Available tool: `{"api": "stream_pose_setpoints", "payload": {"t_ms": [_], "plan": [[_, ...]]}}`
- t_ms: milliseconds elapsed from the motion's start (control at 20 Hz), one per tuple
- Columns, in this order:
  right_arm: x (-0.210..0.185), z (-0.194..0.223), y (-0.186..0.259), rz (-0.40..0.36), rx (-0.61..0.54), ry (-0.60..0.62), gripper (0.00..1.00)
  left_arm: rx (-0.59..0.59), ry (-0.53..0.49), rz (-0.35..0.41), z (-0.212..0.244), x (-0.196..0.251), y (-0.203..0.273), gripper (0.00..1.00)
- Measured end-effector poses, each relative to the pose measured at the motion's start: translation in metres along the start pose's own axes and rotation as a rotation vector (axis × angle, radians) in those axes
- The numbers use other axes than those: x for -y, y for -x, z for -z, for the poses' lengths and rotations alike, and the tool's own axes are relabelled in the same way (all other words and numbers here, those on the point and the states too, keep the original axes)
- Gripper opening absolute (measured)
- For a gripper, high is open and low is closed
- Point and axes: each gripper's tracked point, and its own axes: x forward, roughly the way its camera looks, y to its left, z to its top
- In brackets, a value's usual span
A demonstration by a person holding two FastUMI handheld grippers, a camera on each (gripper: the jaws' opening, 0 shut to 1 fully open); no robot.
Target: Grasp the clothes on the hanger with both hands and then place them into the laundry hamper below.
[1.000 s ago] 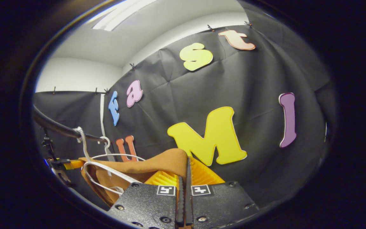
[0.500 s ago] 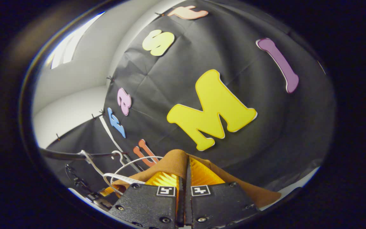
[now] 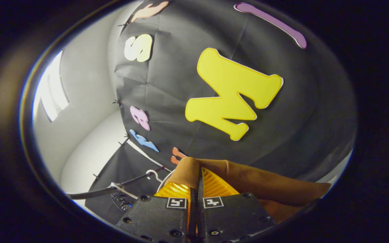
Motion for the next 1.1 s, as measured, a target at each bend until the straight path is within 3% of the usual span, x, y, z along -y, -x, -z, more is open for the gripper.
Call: {"api": "stream_pose_setpoints", "payload": {"t_ms": [50,150,250,400,700,900,1050,1100], "plan": [[0.0,0.001,-0.005,-0.004,-0.005,0.004,0.05,-0.005,0.002,-0.004,-0.001,-0.003,0.0,0.0],[0.002,-0.001,-0.012,0.017,-0.013,0.023,0.05,-0.019,0.0,-0.02,0.002,-0.007,-0.002,0.05],[0.008,-0.002,-0.023,0.018,-0.026,0.035,0.05,-0.042,-0.001,-0.024,0.011,-0.01,-0.006,0.0],[0.017,-0.007,-0.026,0.028,-0.038,-0.039,0.05,-0.063,0.045,0.004,0.019,-0.008,-0.008,0.0],[-0.022,-0.032,-0.022,-0.044,0.031,0.049,0.05,-0.001,-0.003,0.028,-0.018,0.009,-0.012,0.0],[-0.011,-0.043,-0.021,0.006,0.05,0.165,0.05,-0.01,-0.023,0.037,-0.016,0.013,-0.012,0.0],[0.011,-0.036,-0.024,0.05,0.019,0.076,0.05,-0.031,-0.021,0.048,-0.007,0.014,-0.015,0.0],[0.023,-0.032,-0.025,0.079,0.02,0.059,0.05,-0.039,-0.02,0.039,-0.002,0.012,-0.016,0.05]]}}
